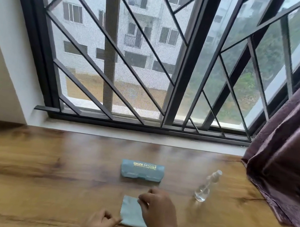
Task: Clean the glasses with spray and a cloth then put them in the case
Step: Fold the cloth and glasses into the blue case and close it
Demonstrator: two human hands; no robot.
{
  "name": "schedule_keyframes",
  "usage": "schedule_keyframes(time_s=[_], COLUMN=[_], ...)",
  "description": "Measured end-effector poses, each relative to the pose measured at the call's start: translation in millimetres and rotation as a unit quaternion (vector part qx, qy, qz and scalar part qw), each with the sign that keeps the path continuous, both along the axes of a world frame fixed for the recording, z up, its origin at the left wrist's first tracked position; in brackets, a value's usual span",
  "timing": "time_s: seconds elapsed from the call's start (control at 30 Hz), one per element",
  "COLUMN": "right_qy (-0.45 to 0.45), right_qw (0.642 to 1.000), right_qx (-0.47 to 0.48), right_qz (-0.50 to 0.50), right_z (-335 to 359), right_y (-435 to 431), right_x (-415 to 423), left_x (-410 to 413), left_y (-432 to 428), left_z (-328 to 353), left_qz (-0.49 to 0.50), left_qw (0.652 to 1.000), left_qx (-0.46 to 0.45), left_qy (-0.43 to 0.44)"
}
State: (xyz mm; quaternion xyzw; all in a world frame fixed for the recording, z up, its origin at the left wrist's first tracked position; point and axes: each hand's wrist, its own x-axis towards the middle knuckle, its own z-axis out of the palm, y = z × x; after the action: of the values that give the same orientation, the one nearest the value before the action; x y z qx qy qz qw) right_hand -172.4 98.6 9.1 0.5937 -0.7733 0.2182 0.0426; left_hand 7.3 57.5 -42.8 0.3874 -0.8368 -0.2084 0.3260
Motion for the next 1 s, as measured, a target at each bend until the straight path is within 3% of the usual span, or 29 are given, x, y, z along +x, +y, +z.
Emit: schedule_keyframes(time_s=[0.27, 0.57, 0.67, 0.83, 1.0], right_qy=[-0.068, 0.003, -0.039, -0.181, -0.292], right_qw=[0.982, 0.98, 0.976, 0.967, 0.947], right_qx=[0.174, 0.157, 0.16, 0.126, 0.08], right_qz=[0.023, 0.119, 0.142, 0.129, 0.105], right_z=[-3, -11, -15, -6, 1], right_y=[-62, -60, -58, -48, -24], right_x=[11, 9, 3, -26, -54], left_x=[-10, -23, -22, -29, -49], left_y=[5, 13, 12, 16, 23], left_z=[-2, -10, -13, -4, 10], left_qz=[0.108, 0.16, 0.166, 0.161, 0.146], left_qw=[0.991, 0.983, 0.983, 0.983, 0.957], left_qx=[0.084, 0.072, 0.064, -0.084, -0.251], left_qy=[0.005, -0.058, -0.042, -0.006, -0.012])
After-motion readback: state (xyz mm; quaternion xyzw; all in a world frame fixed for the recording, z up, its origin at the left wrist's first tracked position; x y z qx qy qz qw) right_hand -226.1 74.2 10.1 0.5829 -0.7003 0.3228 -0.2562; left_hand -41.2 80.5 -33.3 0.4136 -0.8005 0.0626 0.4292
